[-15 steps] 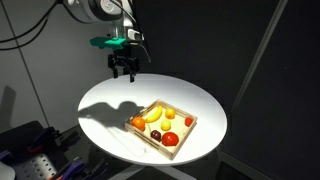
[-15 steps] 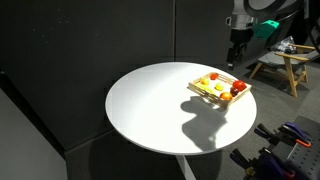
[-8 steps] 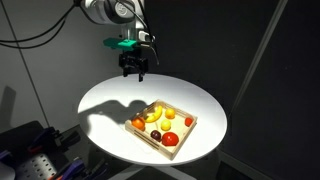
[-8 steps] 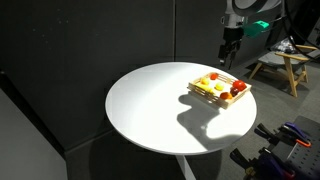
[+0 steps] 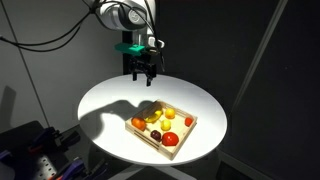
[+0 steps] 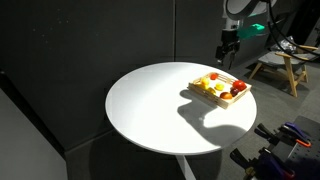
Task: Remove the lemon from the box
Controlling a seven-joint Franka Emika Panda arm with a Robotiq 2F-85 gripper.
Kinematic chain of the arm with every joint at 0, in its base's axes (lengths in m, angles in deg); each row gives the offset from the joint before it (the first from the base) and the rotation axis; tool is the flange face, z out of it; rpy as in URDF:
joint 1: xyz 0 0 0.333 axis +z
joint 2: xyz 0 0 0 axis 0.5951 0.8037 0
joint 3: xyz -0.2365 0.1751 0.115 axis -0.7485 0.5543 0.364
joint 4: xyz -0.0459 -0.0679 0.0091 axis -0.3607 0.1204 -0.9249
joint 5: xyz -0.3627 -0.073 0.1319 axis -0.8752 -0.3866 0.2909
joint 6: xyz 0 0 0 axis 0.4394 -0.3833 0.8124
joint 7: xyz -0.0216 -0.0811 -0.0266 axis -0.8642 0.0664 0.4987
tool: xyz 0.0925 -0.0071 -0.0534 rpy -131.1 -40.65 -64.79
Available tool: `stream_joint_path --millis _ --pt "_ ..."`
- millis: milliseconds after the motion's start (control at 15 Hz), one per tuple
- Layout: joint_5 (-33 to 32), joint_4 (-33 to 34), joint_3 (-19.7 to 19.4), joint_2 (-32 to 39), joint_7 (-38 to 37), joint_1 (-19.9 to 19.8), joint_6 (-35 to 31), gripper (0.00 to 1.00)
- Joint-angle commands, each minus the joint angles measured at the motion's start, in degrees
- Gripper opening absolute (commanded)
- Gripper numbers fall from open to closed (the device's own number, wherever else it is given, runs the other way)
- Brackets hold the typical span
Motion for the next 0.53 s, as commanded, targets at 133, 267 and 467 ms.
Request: stream_joint_path --millis 133,267,467 --pt "0.3 3.2 -1.4 3.3 -3.0 -1.4 2.0 1.0" --pt "0.4 3.0 -1.8 4.1 -2.8 -1.8 1.3 1.0" --pt "0.4 2.8 -2.1 5.3 -2.3 -2.4 0.1 1.0"
